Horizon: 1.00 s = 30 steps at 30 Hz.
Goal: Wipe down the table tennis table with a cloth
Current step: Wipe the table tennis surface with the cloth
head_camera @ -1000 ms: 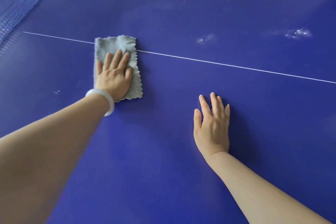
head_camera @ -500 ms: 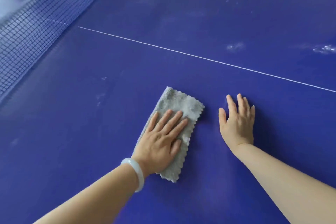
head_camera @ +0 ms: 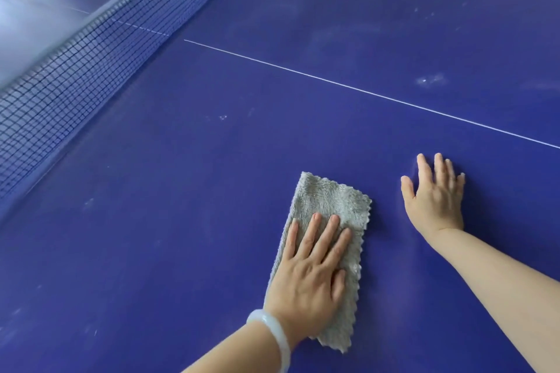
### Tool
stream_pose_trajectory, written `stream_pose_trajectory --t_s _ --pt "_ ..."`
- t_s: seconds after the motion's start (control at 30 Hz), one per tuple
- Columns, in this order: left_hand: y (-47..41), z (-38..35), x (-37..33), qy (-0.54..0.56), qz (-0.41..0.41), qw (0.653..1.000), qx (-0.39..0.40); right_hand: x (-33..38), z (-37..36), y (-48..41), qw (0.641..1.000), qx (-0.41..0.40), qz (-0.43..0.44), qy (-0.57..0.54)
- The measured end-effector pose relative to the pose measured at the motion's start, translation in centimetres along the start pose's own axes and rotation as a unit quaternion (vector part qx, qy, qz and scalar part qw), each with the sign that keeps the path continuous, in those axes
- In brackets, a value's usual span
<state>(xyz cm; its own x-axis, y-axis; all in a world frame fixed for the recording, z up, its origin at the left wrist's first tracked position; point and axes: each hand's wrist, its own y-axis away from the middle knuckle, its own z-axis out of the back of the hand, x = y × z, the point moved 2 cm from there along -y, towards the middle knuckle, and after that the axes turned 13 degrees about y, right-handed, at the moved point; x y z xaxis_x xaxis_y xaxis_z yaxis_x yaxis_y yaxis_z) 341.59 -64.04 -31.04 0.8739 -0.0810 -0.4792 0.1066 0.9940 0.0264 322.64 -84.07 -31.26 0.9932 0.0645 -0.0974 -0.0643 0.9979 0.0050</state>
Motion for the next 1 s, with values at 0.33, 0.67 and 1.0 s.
stream_pose_trajectory --t_s 0.33,0.67,1.0 --pt "-0.3 0.2 0.2 0.012 0.016 1.0 0.007 6.5 1.1 19.0 0.999 -0.003 0.012 -0.039" --pt "4.3 5.2 9.9 -0.027 0.158 0.984 -0.074 6.9 1.1 21.1 1.0 -0.004 0.011 -0.022" --pt "14.4 -1.7 -2.6 0.003 0.015 1.0 0.002 6.5 0.9 21.3 0.998 -0.022 0.024 -0.057"
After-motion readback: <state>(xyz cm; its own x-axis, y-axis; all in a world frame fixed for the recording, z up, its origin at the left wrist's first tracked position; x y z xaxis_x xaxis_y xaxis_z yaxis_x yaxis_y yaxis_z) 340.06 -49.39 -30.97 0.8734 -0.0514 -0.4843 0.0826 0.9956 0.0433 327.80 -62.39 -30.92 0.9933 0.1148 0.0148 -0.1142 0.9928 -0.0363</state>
